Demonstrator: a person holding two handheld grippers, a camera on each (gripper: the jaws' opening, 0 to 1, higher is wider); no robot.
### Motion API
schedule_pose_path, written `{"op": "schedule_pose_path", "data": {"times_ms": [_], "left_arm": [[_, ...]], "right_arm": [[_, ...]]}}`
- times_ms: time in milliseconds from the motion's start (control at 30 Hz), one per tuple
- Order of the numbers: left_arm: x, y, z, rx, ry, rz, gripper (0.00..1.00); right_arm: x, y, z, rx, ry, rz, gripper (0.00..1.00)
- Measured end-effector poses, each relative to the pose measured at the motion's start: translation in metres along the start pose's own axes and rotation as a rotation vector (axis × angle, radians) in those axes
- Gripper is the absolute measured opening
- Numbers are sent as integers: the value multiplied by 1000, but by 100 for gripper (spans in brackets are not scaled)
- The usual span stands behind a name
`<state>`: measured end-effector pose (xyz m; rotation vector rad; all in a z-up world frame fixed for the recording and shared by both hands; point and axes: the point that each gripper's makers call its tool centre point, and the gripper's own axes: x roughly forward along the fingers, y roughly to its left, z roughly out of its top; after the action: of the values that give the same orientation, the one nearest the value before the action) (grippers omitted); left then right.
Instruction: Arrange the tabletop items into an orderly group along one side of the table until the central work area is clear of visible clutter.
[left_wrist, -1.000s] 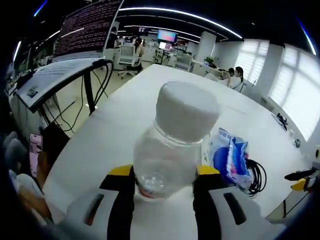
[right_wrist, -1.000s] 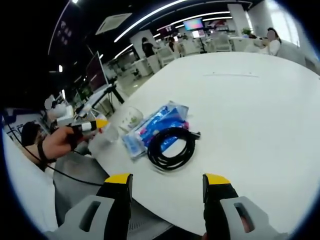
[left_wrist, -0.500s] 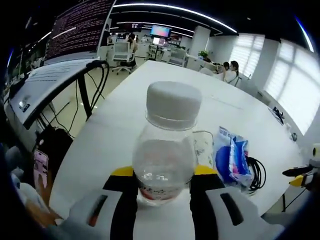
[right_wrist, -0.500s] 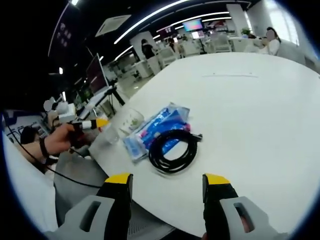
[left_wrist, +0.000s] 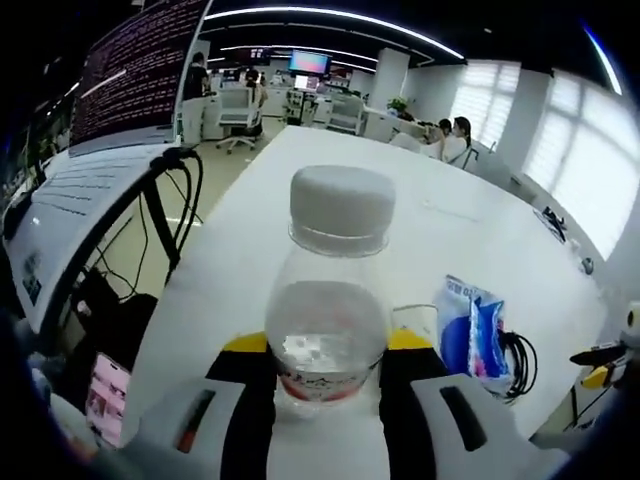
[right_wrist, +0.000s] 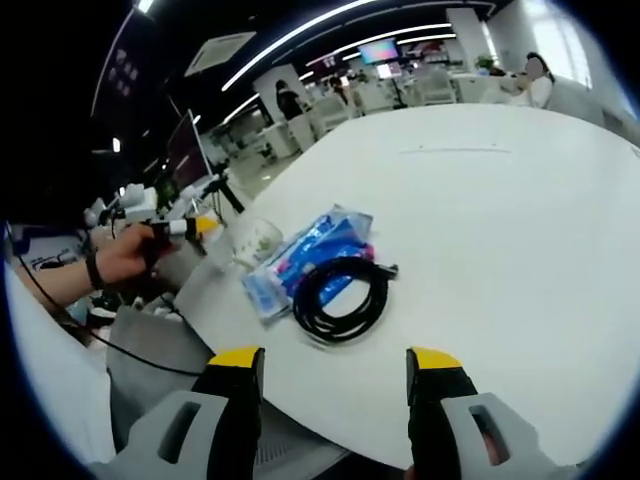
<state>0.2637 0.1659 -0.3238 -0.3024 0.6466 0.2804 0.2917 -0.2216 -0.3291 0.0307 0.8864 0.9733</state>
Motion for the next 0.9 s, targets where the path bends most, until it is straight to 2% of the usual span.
{"op": "schedule_pose_path", "data": {"times_ms": [133, 267, 367, 400, 433, 533, 733, 900], "left_arm": [[8, -3, 8, 8, -5, -12, 39], [27, -3, 24, 22, -9, -26, 39], [35, -9, 30, 29, -9, -33, 39], [44, -7, 38, 33, -10, -38, 39], [44, -11, 38, 34, -11, -40, 39], [63, -7, 51, 41, -12, -48, 39], [81, -13, 65, 55, -24, -57, 38], [99, -20, 82, 105, -49, -61, 38]], "right_arm": [[-2, -3, -4, 13, 4, -14, 58], [-5, -2, -6, 23, 4, -26, 58], [-5, -3, -7, 29, 6, -36, 58], [-5, -4, -7, 30, 7, -38, 58], [-5, -5, -7, 31, 9, -41, 58], [-5, -6, -5, 38, 9, -49, 58], [-2, -9, -1, 43, 15, -60, 59], [0, -10, 4, 33, 29, -64, 59]]}}
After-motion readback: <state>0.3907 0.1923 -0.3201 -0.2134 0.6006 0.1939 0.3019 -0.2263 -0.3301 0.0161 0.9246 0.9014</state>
